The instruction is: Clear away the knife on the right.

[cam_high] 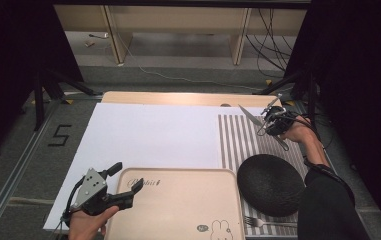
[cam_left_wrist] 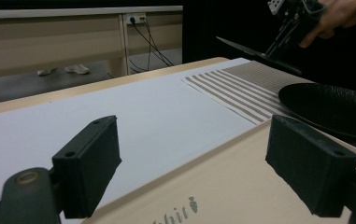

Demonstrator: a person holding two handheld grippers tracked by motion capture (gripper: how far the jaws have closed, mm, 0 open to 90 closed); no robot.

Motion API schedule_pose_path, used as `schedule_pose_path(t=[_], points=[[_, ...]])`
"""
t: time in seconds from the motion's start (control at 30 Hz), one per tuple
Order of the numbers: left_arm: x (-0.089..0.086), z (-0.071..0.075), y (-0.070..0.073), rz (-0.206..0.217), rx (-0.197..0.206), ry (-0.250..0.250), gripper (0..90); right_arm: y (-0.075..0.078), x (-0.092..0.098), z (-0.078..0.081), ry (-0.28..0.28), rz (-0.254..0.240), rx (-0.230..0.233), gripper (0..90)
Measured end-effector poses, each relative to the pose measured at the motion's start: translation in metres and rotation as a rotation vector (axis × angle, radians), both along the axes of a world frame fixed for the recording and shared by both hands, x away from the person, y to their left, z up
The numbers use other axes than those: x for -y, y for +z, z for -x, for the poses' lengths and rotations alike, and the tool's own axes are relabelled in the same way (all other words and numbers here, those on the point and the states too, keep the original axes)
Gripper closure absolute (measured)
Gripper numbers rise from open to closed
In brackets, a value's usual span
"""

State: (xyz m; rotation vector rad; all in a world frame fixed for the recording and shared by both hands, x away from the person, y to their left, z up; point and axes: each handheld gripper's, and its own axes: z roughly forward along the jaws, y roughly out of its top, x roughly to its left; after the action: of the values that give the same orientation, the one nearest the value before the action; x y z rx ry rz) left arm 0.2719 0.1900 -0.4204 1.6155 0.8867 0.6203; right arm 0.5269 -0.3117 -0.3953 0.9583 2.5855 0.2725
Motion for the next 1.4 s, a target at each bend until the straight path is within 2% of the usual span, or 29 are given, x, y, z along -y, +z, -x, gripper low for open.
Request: schedule_pose_path(t=[0.1, 0.27, 0.4, 0.53, 0.67, 0.8, 1.07, 1.17, 1.27, 1.4], points=[[0.0, 0.0, 0.0, 0.0, 0.001, 0.001, 17.0, 0.012, -0.005, 0.006, 0.001, -0.05, 0.01, 80.4], [0.001, 0.0, 0.0, -0.004, -0.001, 0.0, 16.9, 0.03, -0.015, 0.018, 0.03, -0.133, 0.057, 80.5], [0.001, 0.0, -0.001, -0.004, -0.003, 0.0, 16.9, 0.043, -0.026, 0.03, 0.049, -0.232, 0.074, 80.5], [0.001, 0.0, 0.0, -0.003, -0.003, 0.002, 17.0, 0.046, -0.035, 0.037, 0.061, -0.26, 0.074, 80.5], [0.001, 0.0, 0.0, -0.004, -0.001, 0.001, 16.9, 0.051, -0.046, 0.049, 0.082, -0.309, 0.071, 80.4], [0.001, 0.0, -0.001, -0.003, -0.002, 0.003, 16.9, 0.054, -0.056, 0.064, 0.115, -0.382, 0.067, 80.5], [0.001, 0.001, 0.0, -0.008, 0.001, 0.003, 16.9, 0.05, -0.079, 0.094, 0.182, -0.461, 0.061, 80.5], [0.0, 0.001, 0.0, -0.009, 0.001, 0.004, 16.9, 0.046, -0.085, 0.103, 0.193, -0.49, 0.039, 80.5], [0.0, 0.001, 0.0, -0.009, 0.003, 0.004, 16.9, 0.043, -0.092, 0.111, 0.205, -0.508, 0.036, 80.5], [0.0, 0.001, 0.0, -0.005, 0.006, 0.004, 16.9, 0.04, -0.1, 0.123, 0.218, -0.564, 0.026, 80.5]])
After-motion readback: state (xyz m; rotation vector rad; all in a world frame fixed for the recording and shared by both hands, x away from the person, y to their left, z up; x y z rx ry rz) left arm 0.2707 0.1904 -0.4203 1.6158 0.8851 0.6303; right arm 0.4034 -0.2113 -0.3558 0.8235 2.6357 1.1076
